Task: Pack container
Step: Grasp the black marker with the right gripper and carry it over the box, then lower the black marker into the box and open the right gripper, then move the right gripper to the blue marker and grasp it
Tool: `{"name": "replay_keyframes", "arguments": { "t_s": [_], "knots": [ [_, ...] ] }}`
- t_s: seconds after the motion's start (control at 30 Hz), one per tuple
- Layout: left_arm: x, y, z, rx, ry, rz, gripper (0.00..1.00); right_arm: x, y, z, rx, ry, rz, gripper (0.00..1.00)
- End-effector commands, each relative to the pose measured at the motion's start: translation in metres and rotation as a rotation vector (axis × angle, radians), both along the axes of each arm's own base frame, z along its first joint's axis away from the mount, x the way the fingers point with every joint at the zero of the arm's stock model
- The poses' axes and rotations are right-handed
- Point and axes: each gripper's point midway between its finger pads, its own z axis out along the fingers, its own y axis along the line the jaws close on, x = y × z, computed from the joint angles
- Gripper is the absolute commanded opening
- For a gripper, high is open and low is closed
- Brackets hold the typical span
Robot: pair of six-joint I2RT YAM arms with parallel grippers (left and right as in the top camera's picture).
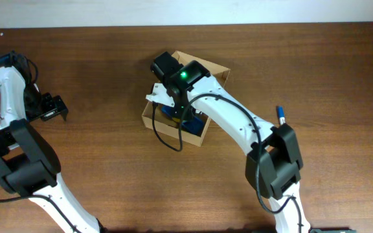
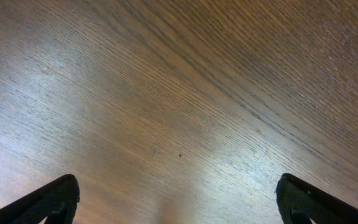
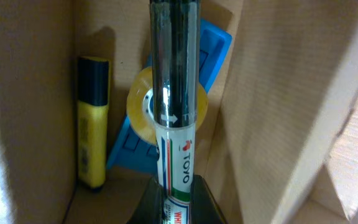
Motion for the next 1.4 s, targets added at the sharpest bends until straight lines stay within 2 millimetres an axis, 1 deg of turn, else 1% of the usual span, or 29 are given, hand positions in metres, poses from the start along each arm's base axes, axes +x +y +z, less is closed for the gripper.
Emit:
{"name": "replay_keyframes", "arguments": {
  "t_s": [0.0, 0.1, 0.23, 0.4, 0.5, 0.53, 0.57, 0.6, 0.67, 0.77, 0.83, 0.87, 0.97, 1.07, 1.1, 1.17, 1.2, 1.27, 1.33, 1.37],
  "knots": [
    [-0.001, -0.001, -0.001, -0.010, 0.001, -0.012, 1.00, 0.001, 0.005, -0.016, -0.008, 0.019, 0.018, 0.04],
    [-0.001, -0.001, -0.001, -0.010, 0.001, -0.013, 1.00, 0.001, 0.011, -0.031, 0.006, 0.043, 0.015, 0.04],
    [-0.001, -0.001, -0.001, -0.010, 0.002, -0.013, 1.00, 0.004, 0.016, -0.044, 0.023, 0.051, -0.020, 0.04],
    [-0.001, -0.001, -0.001, -0.010, 0.001, -0.013, 1.00, 0.011, 0.022, -0.045, 0.060, 0.033, -0.067, 0.04],
    [-0.001, -0.001, -0.001, -0.010, 0.002, -0.013, 1.00, 0.011, 0.021, -0.045, 0.062, 0.034, -0.083, 0.04],
    [-0.001, -0.001, -0.001, -0.010, 0.001, -0.013, 1.00, 0.011, 0.021, -0.045, 0.063, 0.036, -0.095, 0.06],
    [-0.001, -0.001, -0.001, -0.010, 0.002, -0.012, 1.00, 0.010, 0.020, -0.046, 0.061, 0.040, -0.104, 0.33],
    [-0.001, -0.001, -0.001, -0.010, 0.002, -0.013, 1.00, 0.008, 0.019, -0.046, 0.056, 0.045, -0.105, 0.50],
    [-0.001, -0.001, -0.001, -0.010, 0.001, -0.013, 1.00, 0.006, 0.015, -0.045, 0.038, 0.053, -0.109, 0.54],
    [-0.001, -0.001, -0.001, -0.010, 0.001, -0.013, 1.00, 0.003, 0.007, -0.035, -0.005, 0.054, -0.118, 0.64],
    [-0.001, -0.001, -0.001, -0.010, 0.002, -0.013, 1.00, 0.005, 0.008, -0.021, 0.009, 0.047, -0.150, 0.66],
    [-0.001, -0.001, -0.001, -0.010, 0.001, -0.013, 1.00, 0.007, 0.010, -0.010, 0.031, 0.032, -0.180, 0.67],
    [-0.001, -0.001, -0.001, -0.010, 0.001, -0.013, 1.00, 0.013, 0.017, 0.031, 0.088, -0.015, -0.198, 0.68],
    [-0.001, -0.001, -0.001, -0.010, 0.002, -0.012, 1.00, 0.019, 0.016, 0.076, 0.141, -0.094, -0.216, 0.70],
    [-0.001, -0.001, -0.001, -0.010, 0.002, -0.013, 1.00, 0.022, 0.013, 0.093, 0.157, -0.139, -0.242, 0.70],
    [-0.001, -0.001, -0.001, -0.010, 0.002, -0.013, 1.00, 0.024, 0.000, 0.121, 0.154, -0.216, -0.266, 0.70],
    [-0.001, -0.001, -0.001, -0.010, 0.002, -0.012, 1.00, 0.023, -0.009, 0.137, 0.147, -0.255, -0.280, 0.70],
    [-0.001, -0.001, -0.001, -0.010, 0.002, -0.013, 1.00, 0.021, -0.024, 0.163, 0.175, -0.299, -0.303, 0.70],
    [-0.001, -0.001, -0.001, -0.010, 0.002, -0.013, 1.00, 0.021, -0.043, 0.188, 0.211, -0.339, -0.343, 0.70],
    [-0.001, -0.001, -0.001, -0.010, 0.001, -0.013, 1.00, 0.021, -0.057, 0.200, 0.224, -0.359, -0.367, 0.70]
  ]
}}
